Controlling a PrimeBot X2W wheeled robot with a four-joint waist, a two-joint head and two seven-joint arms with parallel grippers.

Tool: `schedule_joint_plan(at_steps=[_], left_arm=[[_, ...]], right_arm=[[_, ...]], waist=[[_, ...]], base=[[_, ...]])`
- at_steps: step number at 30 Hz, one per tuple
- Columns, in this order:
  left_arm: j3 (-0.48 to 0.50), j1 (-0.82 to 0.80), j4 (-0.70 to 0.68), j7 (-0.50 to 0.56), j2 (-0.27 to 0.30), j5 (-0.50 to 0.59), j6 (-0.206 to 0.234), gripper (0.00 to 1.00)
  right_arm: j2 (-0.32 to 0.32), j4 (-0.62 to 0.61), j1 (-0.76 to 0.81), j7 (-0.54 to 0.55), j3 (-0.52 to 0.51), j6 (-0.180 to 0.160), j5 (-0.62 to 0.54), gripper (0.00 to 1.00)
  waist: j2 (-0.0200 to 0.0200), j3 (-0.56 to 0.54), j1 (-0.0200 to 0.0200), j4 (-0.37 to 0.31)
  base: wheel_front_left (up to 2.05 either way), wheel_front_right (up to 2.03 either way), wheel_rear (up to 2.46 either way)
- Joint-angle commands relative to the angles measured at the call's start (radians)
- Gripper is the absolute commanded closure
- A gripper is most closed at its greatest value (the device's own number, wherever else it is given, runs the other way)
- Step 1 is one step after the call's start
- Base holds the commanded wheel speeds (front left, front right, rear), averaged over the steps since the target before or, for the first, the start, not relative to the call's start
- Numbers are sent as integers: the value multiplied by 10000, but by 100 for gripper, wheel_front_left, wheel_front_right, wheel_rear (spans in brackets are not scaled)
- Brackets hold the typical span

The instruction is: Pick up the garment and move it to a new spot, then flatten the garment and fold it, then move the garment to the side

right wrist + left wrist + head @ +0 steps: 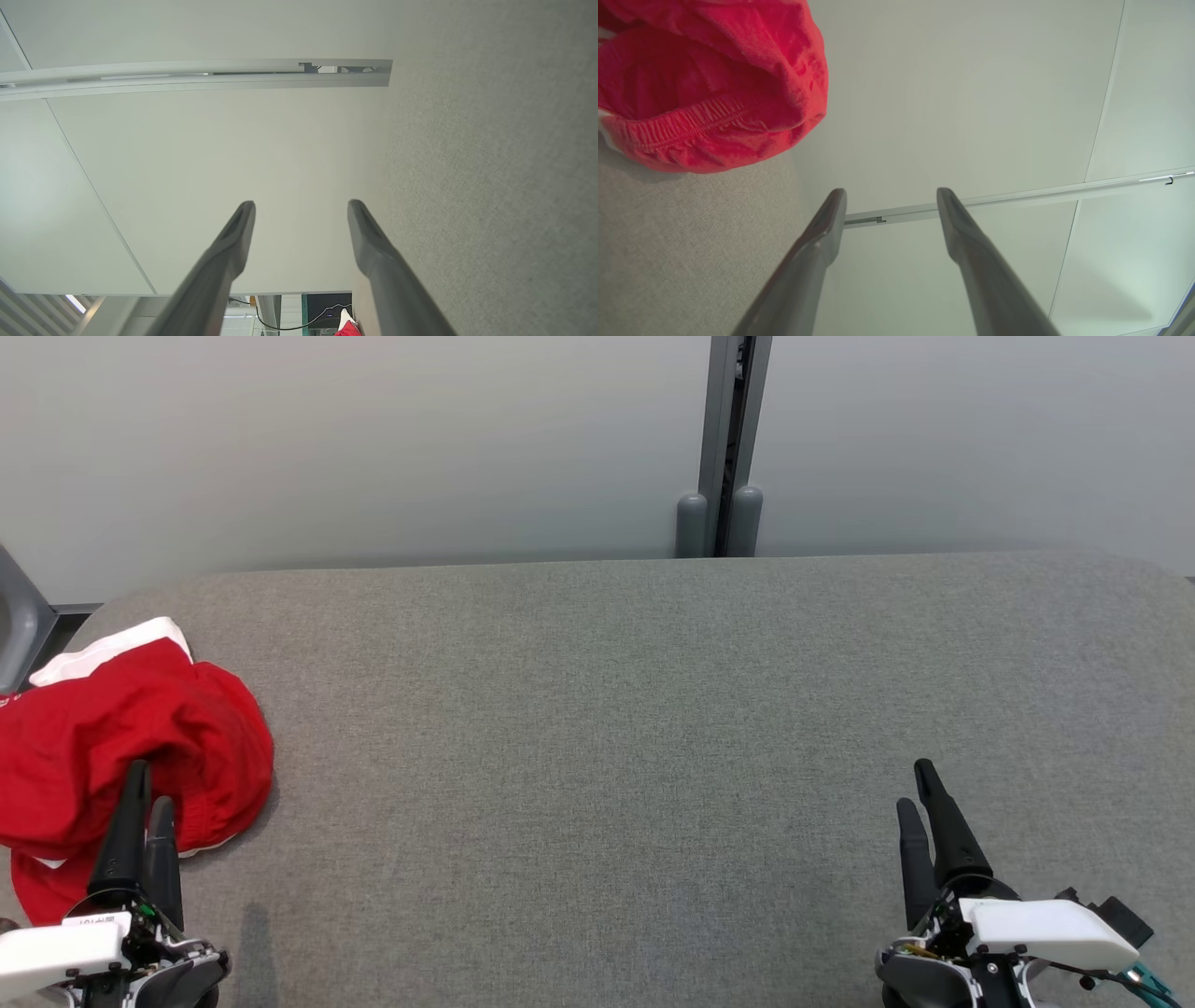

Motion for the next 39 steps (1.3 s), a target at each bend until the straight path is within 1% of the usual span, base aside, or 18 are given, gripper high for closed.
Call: schedule_joint_plan(at_steps=[1, 7, 12, 22, 27, 39], left_arm=[[-124, -158, -232, -177, 174, 167, -5, 0], [-366, -157, -307, -549, 185, 477, -6, 0], [-607, -150, -440, -905, 194, 923, 31, 0], [-1202, -108, -798, -1564, 207, 2203, 152, 0], [-1415, -116, -930, -1866, 211, 3333, 307, 0], [-2062, -105, -1084, -2550, 217, 5444, 602, 0]], right_arm=[[-54, -213, -321, -36, -70, 39, -54, 0], [-60, -379, -376, -97, -144, 41, -118, 0], [-66, -540, -449, -147, -203, 43, -416, 0], [-82, -727, -564, -229, -315, 47, -980, 0], [-178, -684, -668, -265, -320, 49, -1693, 0], [-176, -463, -854, -335, -562, 54, -3521, 0]], waist=[[0, 3, 0, -1], [0, 5, 0, -7], [0, 11, 0, -9], [0, 42, 0, -1], [0, 54, 0, -3], [0, 81, 0, -4]], base=[[0, 0, 0], [0, 0, 0], [0, 0, 0], [0, 0, 0], [0, 0, 0], [0, 0, 0]])
